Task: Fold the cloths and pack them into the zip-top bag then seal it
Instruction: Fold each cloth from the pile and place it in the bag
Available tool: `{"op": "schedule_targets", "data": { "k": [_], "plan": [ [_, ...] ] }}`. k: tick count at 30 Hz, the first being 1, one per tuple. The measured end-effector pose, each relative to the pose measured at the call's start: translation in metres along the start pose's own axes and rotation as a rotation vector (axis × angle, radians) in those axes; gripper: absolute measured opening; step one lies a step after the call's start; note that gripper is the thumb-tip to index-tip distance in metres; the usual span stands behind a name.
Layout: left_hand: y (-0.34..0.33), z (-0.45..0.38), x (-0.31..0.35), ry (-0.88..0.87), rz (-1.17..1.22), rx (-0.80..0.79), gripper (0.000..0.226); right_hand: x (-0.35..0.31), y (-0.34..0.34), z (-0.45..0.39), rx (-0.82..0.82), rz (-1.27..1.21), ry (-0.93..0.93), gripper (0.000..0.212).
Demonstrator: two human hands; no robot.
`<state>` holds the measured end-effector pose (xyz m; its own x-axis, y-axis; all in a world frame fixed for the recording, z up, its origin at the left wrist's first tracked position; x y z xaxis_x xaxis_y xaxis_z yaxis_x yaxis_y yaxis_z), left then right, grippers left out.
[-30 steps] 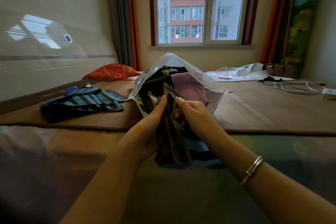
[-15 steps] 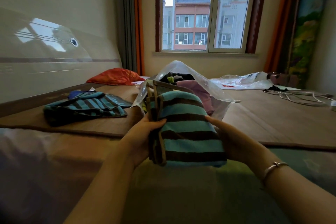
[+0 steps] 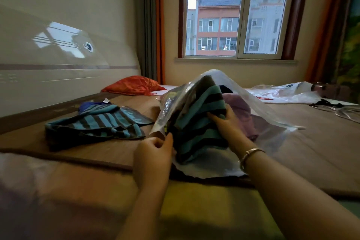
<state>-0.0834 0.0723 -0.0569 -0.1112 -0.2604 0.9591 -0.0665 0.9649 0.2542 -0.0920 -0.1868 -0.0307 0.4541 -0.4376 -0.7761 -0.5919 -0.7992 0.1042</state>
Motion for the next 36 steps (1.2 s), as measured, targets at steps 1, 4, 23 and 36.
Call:
{"op": "schedule_targets", "data": {
  "k": [1, 4, 23, 36],
  "plan": [
    [0.006, -0.001, -0.004, 0.015, -0.037, 0.058, 0.036, 0.007, -0.005, -0.006, 0.028, 0.201, 0.048, 0.051],
    [0.005, -0.013, -0.015, 0.090, -0.074, 0.060, 0.032, 0.015, -0.016, -0.004, 0.065, 0.888, 0.138, 0.072],
    [-0.041, -0.037, -0.013, -0.160, 0.180, -0.161, 0.041, 0.049, -0.134, -0.064, -0.527, 1.530, 0.395, 0.079],
    [-0.037, -0.029, -0.032, -0.024, 0.142, -0.317, 0.028, 0.004, -0.116, 0.003, -0.550, 1.160, 0.422, 0.058]
  ]
}}
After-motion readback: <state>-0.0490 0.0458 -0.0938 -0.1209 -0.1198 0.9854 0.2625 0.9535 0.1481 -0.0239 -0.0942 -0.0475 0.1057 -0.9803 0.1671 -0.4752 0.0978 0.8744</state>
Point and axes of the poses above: each hand's wrist, its own z-axis away from the middle knuckle, its own y-axis out of the back of the hand, x = y × z, the point moved 9 cm from there along -z, towards the middle knuckle, and after that the axes turned 14 degrees about y, right-handed, at the moved point
